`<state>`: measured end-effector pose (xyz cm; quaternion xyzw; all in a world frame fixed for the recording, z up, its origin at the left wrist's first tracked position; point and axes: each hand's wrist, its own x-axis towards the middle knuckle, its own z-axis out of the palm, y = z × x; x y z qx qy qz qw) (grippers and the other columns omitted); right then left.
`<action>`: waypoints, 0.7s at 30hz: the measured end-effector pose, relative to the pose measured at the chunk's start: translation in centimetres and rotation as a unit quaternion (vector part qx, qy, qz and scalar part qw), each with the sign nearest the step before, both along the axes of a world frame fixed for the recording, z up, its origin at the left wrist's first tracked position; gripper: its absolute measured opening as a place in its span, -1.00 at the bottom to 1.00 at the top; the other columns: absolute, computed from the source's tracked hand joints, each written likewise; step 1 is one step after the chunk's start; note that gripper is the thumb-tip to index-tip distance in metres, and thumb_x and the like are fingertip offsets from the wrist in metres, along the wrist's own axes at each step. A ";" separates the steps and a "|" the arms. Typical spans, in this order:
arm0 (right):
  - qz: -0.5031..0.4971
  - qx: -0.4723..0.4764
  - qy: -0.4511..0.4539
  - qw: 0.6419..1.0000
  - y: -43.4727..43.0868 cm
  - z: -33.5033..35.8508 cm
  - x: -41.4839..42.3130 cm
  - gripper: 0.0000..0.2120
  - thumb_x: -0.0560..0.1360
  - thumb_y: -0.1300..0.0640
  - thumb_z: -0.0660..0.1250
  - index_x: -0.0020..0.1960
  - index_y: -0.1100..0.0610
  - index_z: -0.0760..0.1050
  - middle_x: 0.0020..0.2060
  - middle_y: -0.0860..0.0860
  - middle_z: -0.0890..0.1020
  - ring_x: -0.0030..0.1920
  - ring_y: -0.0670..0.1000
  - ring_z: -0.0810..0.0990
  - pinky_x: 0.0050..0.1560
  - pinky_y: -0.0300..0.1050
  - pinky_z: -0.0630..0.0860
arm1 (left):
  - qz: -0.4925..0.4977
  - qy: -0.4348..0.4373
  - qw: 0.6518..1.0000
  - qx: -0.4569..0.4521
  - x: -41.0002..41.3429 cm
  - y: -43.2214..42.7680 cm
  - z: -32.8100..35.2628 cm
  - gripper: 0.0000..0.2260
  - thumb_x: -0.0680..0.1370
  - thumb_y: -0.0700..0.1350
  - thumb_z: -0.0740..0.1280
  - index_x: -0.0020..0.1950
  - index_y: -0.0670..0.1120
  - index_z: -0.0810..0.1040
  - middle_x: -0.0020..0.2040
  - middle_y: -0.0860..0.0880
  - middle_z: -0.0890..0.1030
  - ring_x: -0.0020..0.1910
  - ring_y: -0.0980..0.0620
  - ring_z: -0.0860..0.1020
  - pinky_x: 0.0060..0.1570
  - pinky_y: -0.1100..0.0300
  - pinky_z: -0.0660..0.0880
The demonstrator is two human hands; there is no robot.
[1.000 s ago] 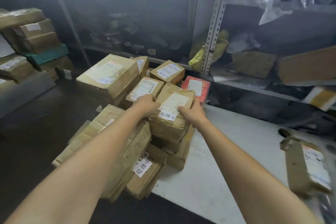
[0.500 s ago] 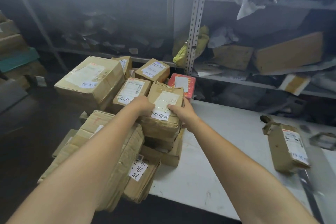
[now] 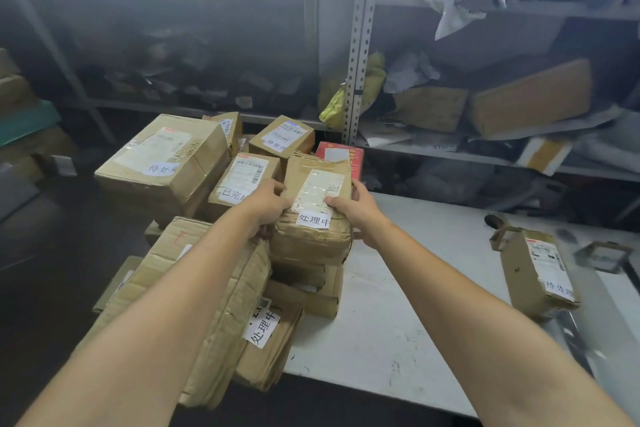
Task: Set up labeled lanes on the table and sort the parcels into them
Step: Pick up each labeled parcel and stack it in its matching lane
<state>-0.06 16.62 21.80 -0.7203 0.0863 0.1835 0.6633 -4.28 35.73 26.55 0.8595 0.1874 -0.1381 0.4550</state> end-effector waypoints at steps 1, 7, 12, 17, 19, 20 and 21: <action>-0.002 -0.004 -0.005 1.000 -0.7 0.4 -0.1 -0.23 0.50 0.17 0.49 0.56 -0.09 0.16 0.31 0.01 0.55 -0.09 -0.05 0.64 -0.55 -0.28 0.50 | -0.001 -0.001 1.000 -0.020 -0.2 -0.3 0.2 -0.63 0.66 -0.07 0.29 0.44 0.00 0.32 0.21 -0.06 0.52 0.00 -0.02 0.55 -0.10 0.00 0.58; -0.037 -0.031 -0.037 0.998 -6.4 3.0 -1.0 -0.23 0.49 0.14 0.50 0.55 -0.14 0.17 0.18 -0.06 0.55 -0.11 -0.05 0.64 -0.54 -0.23 0.52 | -0.047 0.001 0.985 -0.168 -0.1 -3.5 1.1 -0.59 0.61 -0.08 0.38 0.42 0.08 0.34 0.18 0.02 0.60 0.16 -0.06 0.60 0.21 -0.20 0.54; -0.093 -0.042 -0.067 0.993 -13.1 4.4 -2.8 -0.22 0.46 0.14 0.53 0.52 -0.15 0.18 0.13 -0.09 0.54 -0.07 -0.05 0.63 -0.45 -0.23 0.56 | -0.087 0.002 0.967 -0.239 0.6 -9.9 1.5 -0.55 0.62 -0.06 0.36 0.46 0.14 0.31 0.19 -0.02 0.62 0.13 -0.09 0.62 0.15 -0.25 0.54; -0.142 -0.064 -0.080 0.985 -21.6 4.9 -6.1 -0.24 0.44 0.13 0.54 0.50 -0.13 0.22 0.24 -0.02 0.53 0.02 -0.03 0.62 -0.33 -0.17 0.61 | -0.140 0.013 0.958 -0.249 0.3 -18.8 1.4 -0.44 0.62 -0.08 0.36 0.57 0.14 0.22 0.15 0.00 0.63 0.09 -0.08 0.65 -0.03 -0.15 0.62; -0.153 -0.074 -0.090 0.981 -25.2 4.9 -7.6 -0.23 0.43 0.14 0.55 0.51 -0.09 0.23 0.22 -0.02 0.51 0.02 -0.04 0.60 -0.24 -0.14 0.62 | -0.178 0.018 0.955 -0.236 0.1 -22.5 1.0 -0.49 0.61 -0.07 0.39 0.52 0.17 0.32 0.15 0.02 0.66 0.10 -0.08 0.67 0.05 -0.22 0.62; -0.163 -0.080 -0.096 0.979 -27.0 4.8 -8.3 -0.23 0.43 0.14 0.55 0.51 -0.08 0.24 0.24 -0.02 0.51 0.06 -0.03 0.59 -0.18 -0.13 0.62 | -0.190 0.019 0.955 -0.229 -0.1 -24.5 0.8 -0.50 0.60 -0.06 0.40 0.50 0.19 0.34 0.16 0.02 0.67 0.10 -0.09 0.67 0.08 -0.24 0.60; -0.175 -0.087 -0.103 0.975 -29.0 4.8 -9.1 -0.22 0.42 0.13 0.56 0.52 -0.06 0.24 0.27 -0.01 0.50 0.11 0.00 0.59 -0.12 -0.11 0.63 | -0.198 0.020 0.954 -0.224 -0.3 -26.6 0.7 -0.49 0.59 -0.06 0.40 0.49 0.20 0.34 0.18 0.02 0.66 0.11 -0.10 0.66 0.11 -0.26 0.58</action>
